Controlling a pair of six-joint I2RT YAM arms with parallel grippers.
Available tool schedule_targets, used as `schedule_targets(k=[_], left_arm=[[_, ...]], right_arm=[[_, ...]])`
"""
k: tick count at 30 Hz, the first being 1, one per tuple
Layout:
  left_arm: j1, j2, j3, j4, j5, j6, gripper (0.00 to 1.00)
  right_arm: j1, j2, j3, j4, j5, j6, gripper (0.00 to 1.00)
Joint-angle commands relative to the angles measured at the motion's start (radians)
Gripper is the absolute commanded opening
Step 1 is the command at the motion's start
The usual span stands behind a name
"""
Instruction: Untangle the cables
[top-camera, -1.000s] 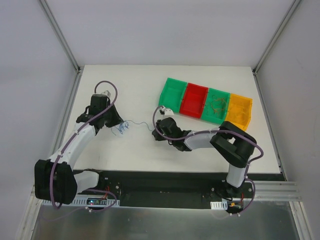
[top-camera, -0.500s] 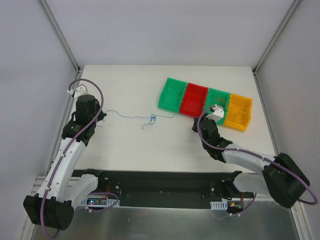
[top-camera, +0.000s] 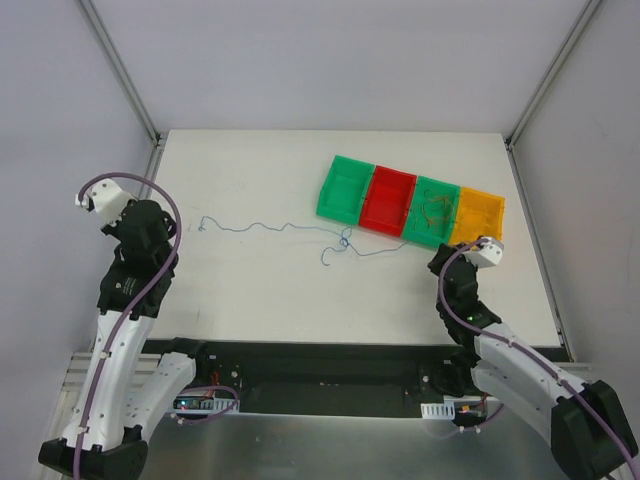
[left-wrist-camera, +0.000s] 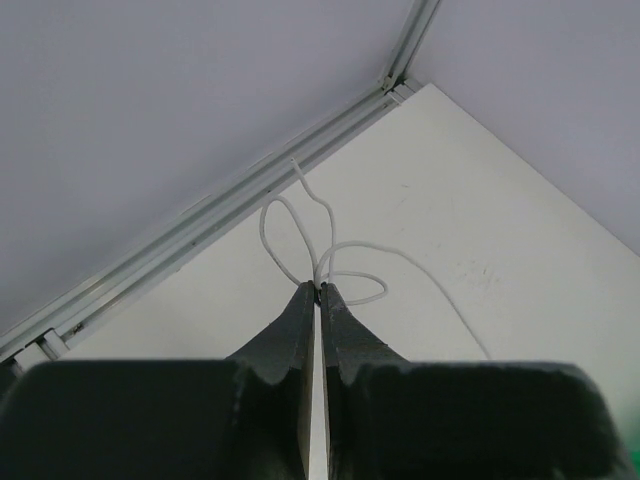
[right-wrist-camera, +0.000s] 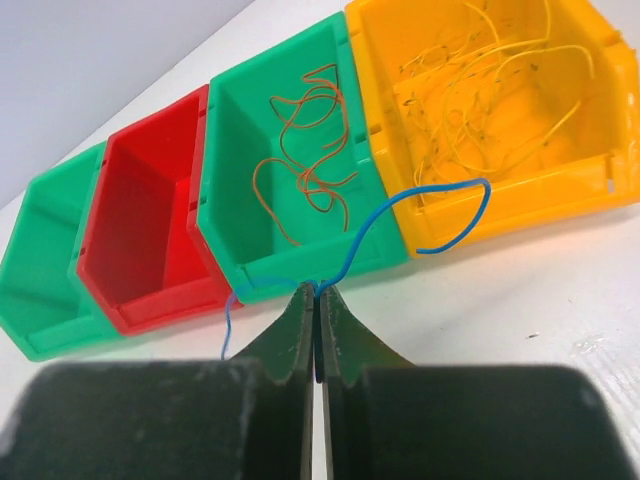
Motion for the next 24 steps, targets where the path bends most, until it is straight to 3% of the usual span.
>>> schedule_targets(k=[1,7,13,16,20,24], left_arm=[[-0.001,0.028,0.015,-0.004,-0.018,0.020,0.00],[-0.001,0.048,0.005,0.005,0.075,0.032,0.00],[-0.001,0.156,0.026,0.018,0.530,0.130,0.00],[-0.001,0.215,0.038,0.018,0.799,0.144,0.00],[-0.001,0.278,0.075,0.051,1.162,0.141,0.00],[-0.004,0.328,0.115,0.061,1.270,0.098,0.00]], right_arm=[[-0.036,-0.041,-0.012,-0.005,0.034,0.018,0.00],[-0.090,-0.085,-0.030,-0.024,-0.009,0.026,0.00],[-0.096,-0.096,-0.044,0.008,-0.077,-0.006,0.00],[-0.096,-0.072,-0.046,0.092,-0.193,-0.054,0.01],[-0.090,0.086,-0.020,0.258,-0.470,-0.085,0.01],[0.004,0.314,0.095,0.380,-0.712,-0.114,0.00]])
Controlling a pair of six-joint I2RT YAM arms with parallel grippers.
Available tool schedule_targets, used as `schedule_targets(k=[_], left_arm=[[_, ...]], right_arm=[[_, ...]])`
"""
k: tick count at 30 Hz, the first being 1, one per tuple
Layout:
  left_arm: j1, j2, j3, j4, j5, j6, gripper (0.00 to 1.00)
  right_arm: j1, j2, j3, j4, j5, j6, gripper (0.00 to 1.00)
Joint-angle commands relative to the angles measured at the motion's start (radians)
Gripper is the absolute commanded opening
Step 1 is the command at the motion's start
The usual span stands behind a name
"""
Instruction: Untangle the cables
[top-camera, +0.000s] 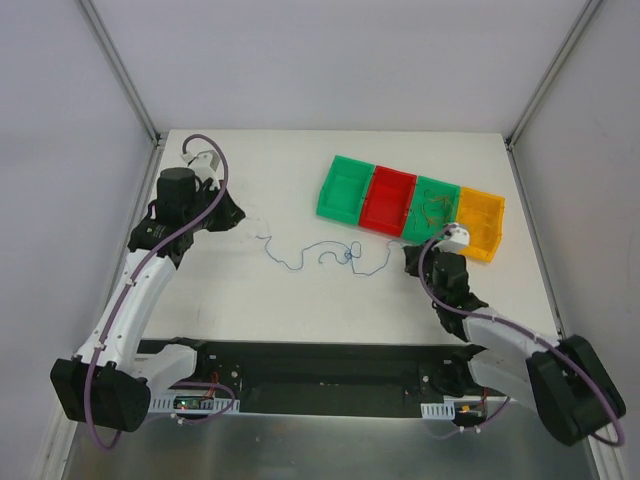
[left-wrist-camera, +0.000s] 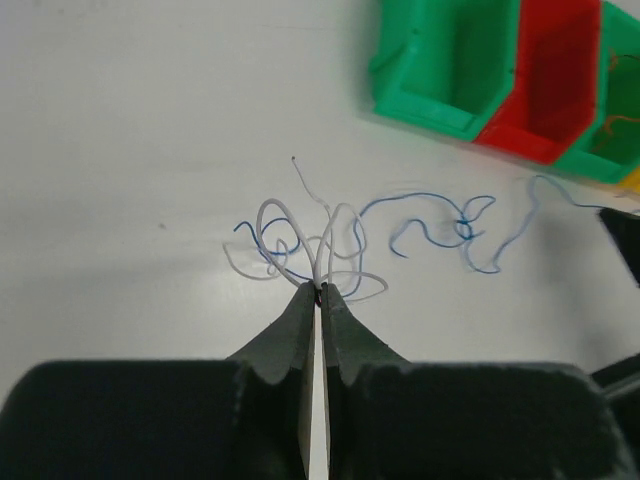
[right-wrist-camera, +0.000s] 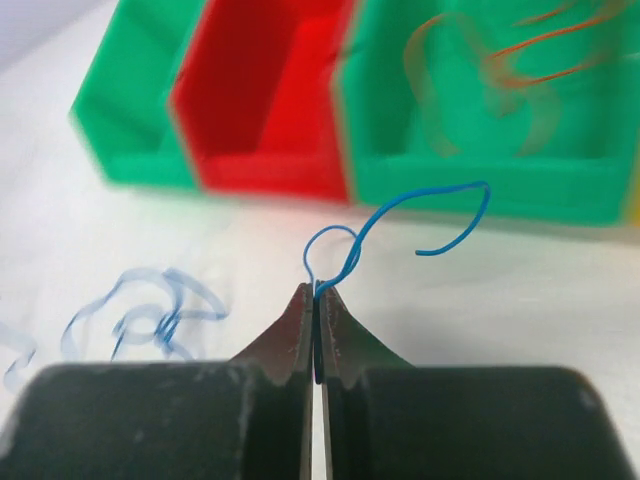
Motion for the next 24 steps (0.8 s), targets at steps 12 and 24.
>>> schedule_targets(k=[12,24], left_arm=[[-0.003,-0.041,0.106,0.119,0.357,-0.076,0.00],[-0.004,-0.081,0.129,0.135,0.427,-0.107,0.00]], right_arm=[[0.302,0.351,0.382,-0.044,-0.371,-0.300,0.70],[0.395,0.586,0.558,0.142,-0.604,-0.378,0.82]])
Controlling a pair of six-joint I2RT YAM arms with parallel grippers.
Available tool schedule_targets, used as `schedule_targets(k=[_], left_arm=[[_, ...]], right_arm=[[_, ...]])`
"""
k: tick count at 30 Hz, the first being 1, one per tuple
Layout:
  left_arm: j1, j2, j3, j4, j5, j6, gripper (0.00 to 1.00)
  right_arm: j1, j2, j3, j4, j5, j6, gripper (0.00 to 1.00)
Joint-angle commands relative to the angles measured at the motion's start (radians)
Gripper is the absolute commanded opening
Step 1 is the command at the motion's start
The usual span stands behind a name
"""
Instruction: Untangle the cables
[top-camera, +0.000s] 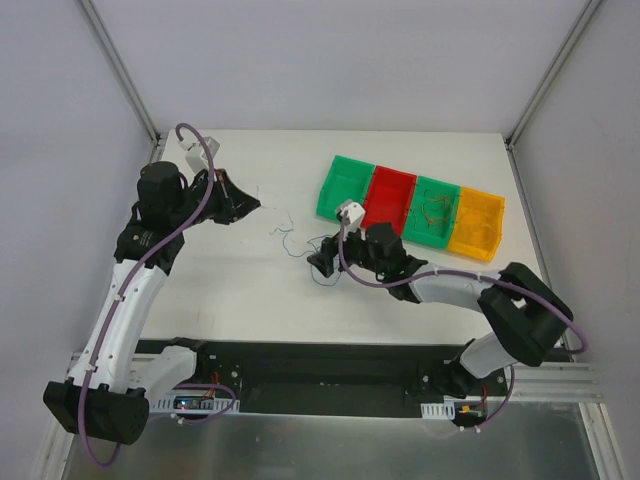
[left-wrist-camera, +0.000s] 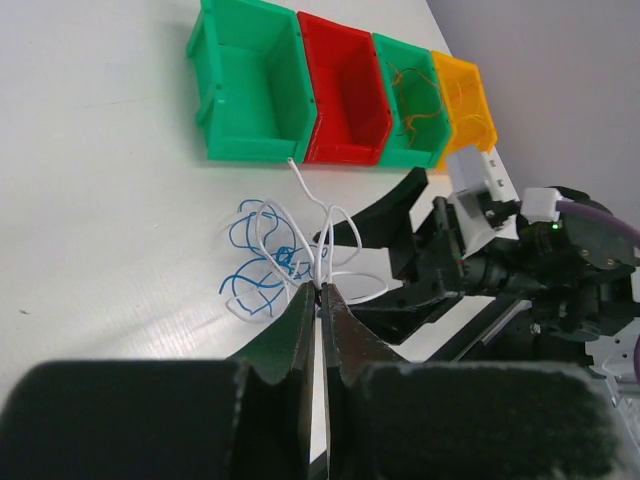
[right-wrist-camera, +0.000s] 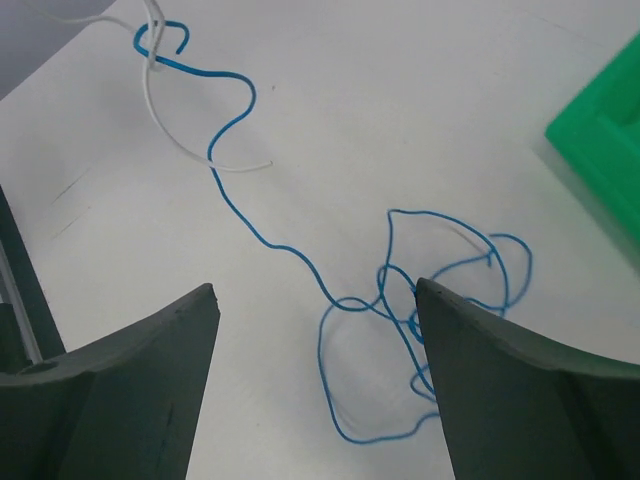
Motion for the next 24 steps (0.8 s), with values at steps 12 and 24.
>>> schedule_targets(k=[12,24], left_arm=[[-0.003,-0.059,0.072,0.056,0.098,-0.037,0.00],[-0.003,-0.031,0.304,0.089,-0.167,-0.066,0.00]], right_arm=[[0.069,0.227,0.240,0.021,-0.150,-0.069,0.73],[0.069,0.177,0.178,-0.083,0.140,0.094,0.01]])
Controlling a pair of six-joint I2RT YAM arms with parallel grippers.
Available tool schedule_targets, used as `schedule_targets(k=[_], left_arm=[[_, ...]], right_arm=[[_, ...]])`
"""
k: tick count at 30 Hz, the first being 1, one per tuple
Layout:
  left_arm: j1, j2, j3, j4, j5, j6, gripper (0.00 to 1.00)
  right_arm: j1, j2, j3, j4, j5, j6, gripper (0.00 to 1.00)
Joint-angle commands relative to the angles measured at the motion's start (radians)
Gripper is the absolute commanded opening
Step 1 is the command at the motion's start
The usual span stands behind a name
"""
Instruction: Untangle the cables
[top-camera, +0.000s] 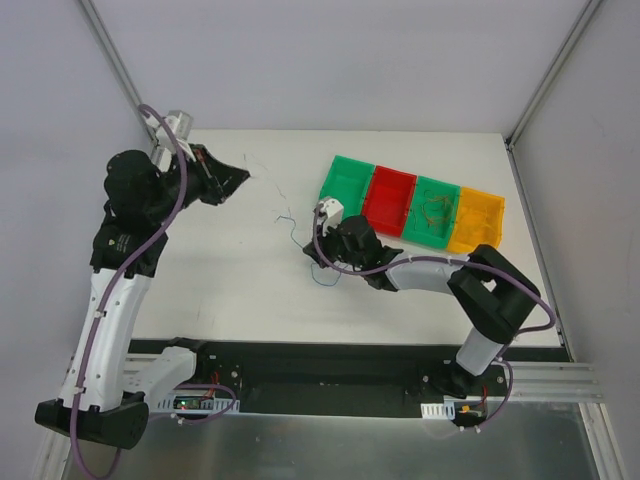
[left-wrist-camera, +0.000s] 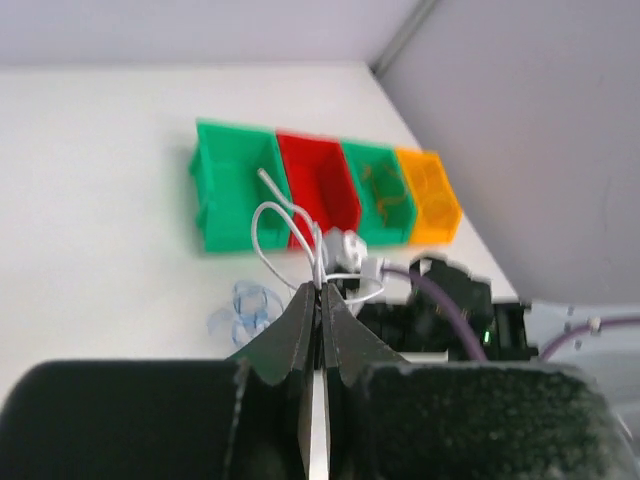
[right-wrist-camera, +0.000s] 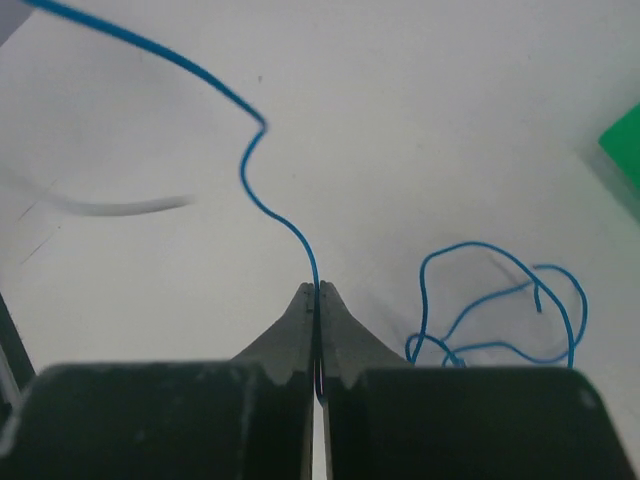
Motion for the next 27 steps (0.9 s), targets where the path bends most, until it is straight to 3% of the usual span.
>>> schedule_targets(k=[1,4,10,20,27], left_arm=[[-0.003,0.012,0.177,0.087,-0.165,-0.038,0.00],[-0.003,0.032,0.226,0.109,-0.228,-0.058,0.00],[-0.003,0.114,0.226,0.179,-0.219,-0.150,0.00],[-0.124,0.348,0.174,0.347,-0.165,-0.198,0.00],[-0.221,0.586,0.226,0.394,-0.179,-0.172,0.00]], right_arm=[[0.003,-0.088,-0.075,-0.032,0.157,0.099,0.00],[-0.002,-0.108,-0.085,-0.133,0.277,0.120,0.00],[-0.014,-0.172,-0.123,-0.172,0.340,0.140,0.00],[-0.014,-0.327,-0.288,-0.054,0.329,0.169,0.01],[-0.016,-0.479,-0.445,0.046,0.389,0.205,0.00]])
